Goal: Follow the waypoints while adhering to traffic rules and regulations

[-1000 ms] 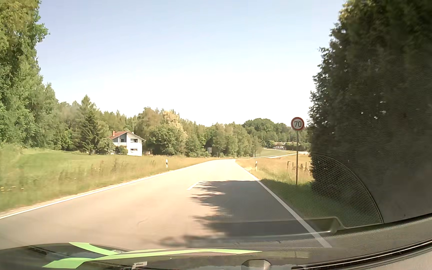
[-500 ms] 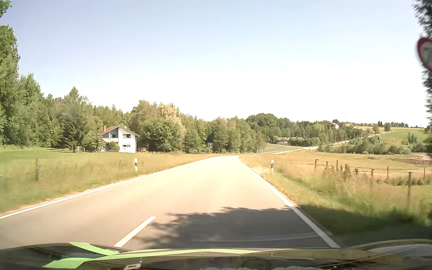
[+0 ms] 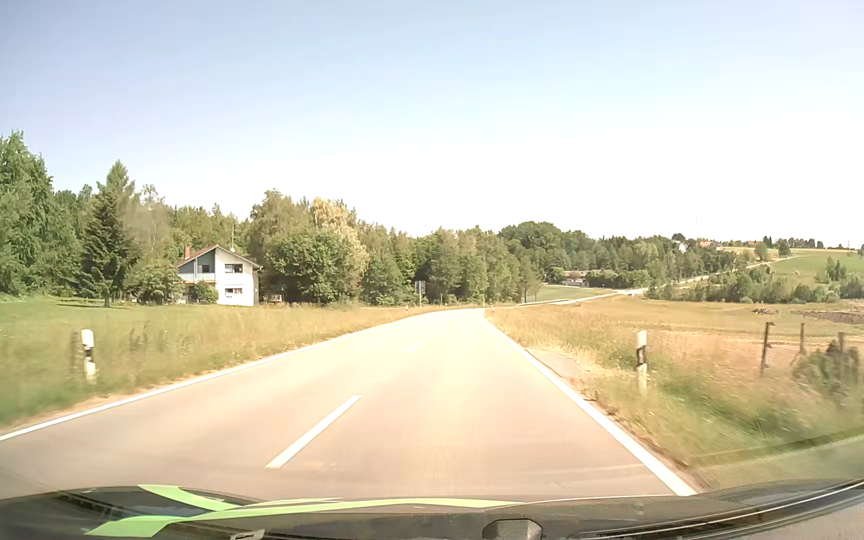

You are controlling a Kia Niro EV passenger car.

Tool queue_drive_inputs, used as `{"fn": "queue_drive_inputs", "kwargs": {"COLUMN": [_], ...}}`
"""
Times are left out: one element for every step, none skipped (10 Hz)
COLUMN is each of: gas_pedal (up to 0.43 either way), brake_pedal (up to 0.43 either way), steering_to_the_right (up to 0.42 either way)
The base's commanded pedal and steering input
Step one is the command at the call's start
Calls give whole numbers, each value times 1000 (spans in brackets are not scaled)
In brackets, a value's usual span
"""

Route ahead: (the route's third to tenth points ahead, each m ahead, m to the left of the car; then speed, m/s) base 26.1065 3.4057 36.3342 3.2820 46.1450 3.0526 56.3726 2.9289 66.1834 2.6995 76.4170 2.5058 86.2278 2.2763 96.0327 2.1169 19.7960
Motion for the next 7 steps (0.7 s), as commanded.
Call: {"fn": "queue_drive_inputs", "kwargs": {"gas_pedal": [157, 157, 157, 150, 150, 138, 138], "brake_pedal": [0, 0, 0, 0, 0, 0, 0], "steering_to_the_right": [-6, -6, -5, -5, -5, -5, -5]}}
